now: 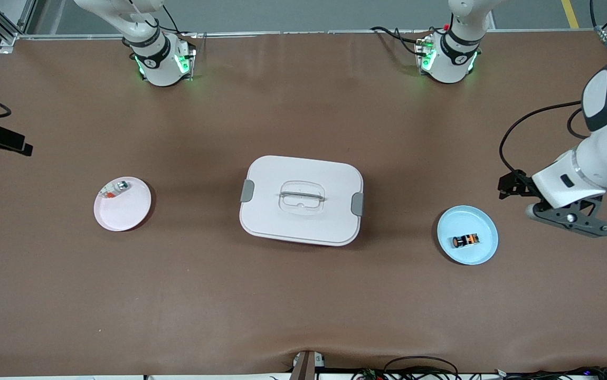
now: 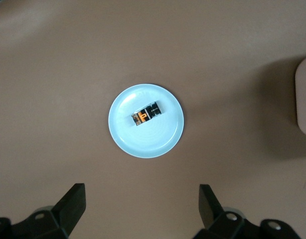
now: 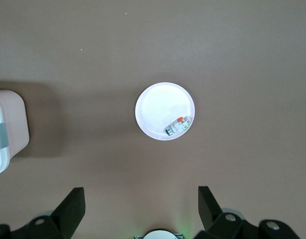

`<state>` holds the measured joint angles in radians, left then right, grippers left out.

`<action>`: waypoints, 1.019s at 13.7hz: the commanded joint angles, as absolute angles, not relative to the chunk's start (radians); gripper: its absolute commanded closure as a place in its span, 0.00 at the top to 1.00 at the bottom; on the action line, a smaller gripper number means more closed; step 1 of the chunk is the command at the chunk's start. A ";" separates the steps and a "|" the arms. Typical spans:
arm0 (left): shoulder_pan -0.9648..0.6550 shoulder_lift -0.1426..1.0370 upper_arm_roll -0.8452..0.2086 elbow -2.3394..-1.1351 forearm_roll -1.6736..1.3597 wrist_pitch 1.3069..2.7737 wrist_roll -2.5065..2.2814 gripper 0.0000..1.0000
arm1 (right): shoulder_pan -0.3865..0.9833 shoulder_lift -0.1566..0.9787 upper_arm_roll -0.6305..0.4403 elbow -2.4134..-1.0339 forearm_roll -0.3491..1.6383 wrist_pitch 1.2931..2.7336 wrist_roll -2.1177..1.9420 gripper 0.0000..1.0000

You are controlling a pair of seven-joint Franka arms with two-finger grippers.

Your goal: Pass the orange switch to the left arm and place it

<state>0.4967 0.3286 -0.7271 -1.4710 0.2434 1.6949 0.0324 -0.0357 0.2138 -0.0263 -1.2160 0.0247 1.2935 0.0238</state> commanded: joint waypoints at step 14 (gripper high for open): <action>0.017 0.022 -0.154 -1.480 0.009 1.519 -0.121 1.00 | -0.051 0.152 -0.034 -1.284 0.025 1.325 -0.011 1.00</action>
